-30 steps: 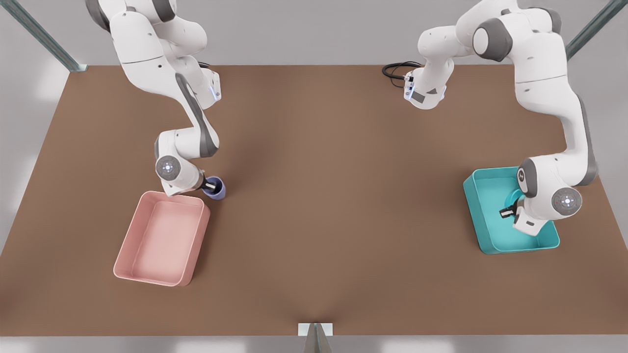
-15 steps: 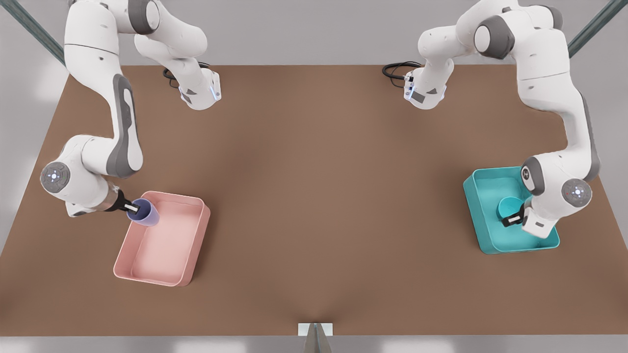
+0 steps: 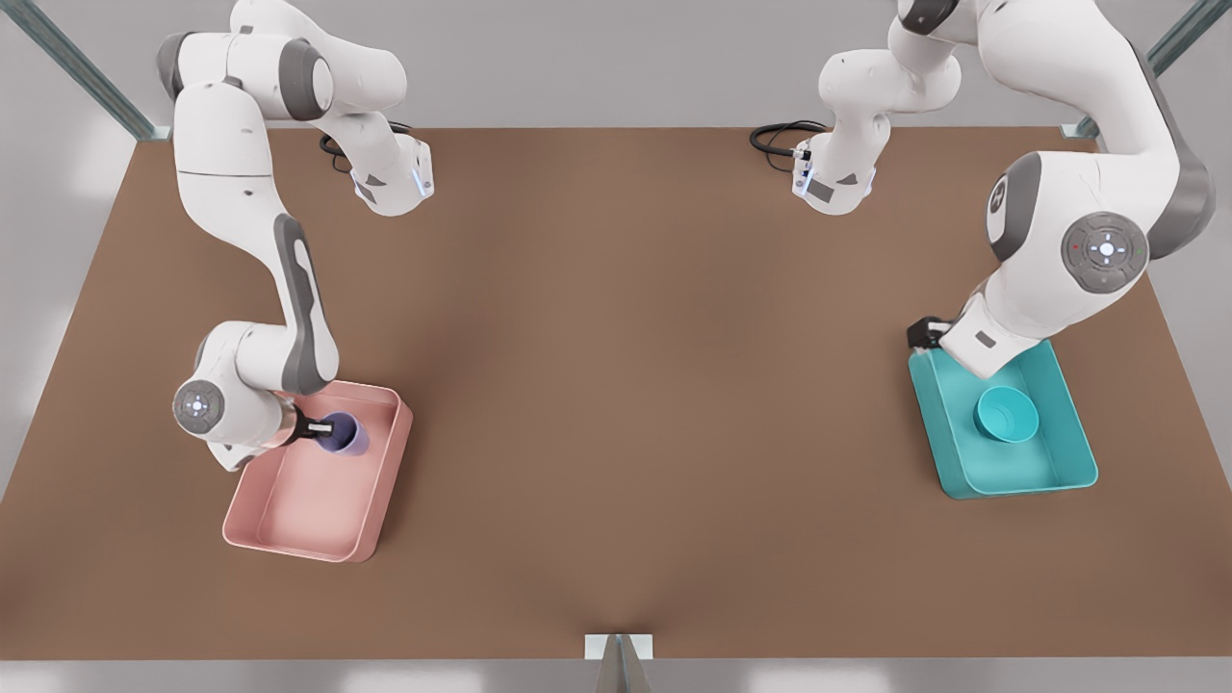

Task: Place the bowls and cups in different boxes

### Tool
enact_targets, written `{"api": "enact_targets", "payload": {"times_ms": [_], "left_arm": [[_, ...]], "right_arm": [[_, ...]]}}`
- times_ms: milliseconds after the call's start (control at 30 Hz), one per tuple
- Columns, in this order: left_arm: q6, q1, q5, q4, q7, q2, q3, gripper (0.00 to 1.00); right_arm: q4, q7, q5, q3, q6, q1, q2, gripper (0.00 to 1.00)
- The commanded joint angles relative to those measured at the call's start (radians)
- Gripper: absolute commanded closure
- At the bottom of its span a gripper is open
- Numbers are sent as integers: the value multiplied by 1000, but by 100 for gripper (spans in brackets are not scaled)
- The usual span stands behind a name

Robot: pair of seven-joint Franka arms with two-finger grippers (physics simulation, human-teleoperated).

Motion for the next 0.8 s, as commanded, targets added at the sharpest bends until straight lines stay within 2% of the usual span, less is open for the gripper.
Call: {"api": "enact_targets", "payload": {"times_ms": [0,67,167,267,333,400,467,500,567,767], "left_arm": [[-75,-2,-2,0,52,0,0,0],[-72,2,1,0,54,6,0,0],[-72,2,2,2,54,6,0,0],[-72,2,4,2,54,6,0,0],[-72,2,4,2,54,6,0,0],[-72,2,4,2,54,6,0,0],[-70,2,4,2,54,6,0,0],[-70,2,5,2,54,6,0,0],[-61,2,4,2,54,6,0,0],[-60,4,4,2,54,6,0,0]], "right_arm": [[1,-223,39,0,7,0,-5,0],[1,-227,39,3,-7,1,-18,0],[1,-203,41,32,-127,0,-87,0],[5,-201,39,41,-332,0,-215,0],[120,-100,23,43,-524,0,-261,0],[370,127,-114,104,-789,-6,-243,0],[456,116,-146,113,-848,-22,-254,0],[442,116,-160,194,-874,-75,-317,0],[390,124,-151,247,-872,-134,-375,0],[352,125,-145,247,-845,-135,-386,0]]}}
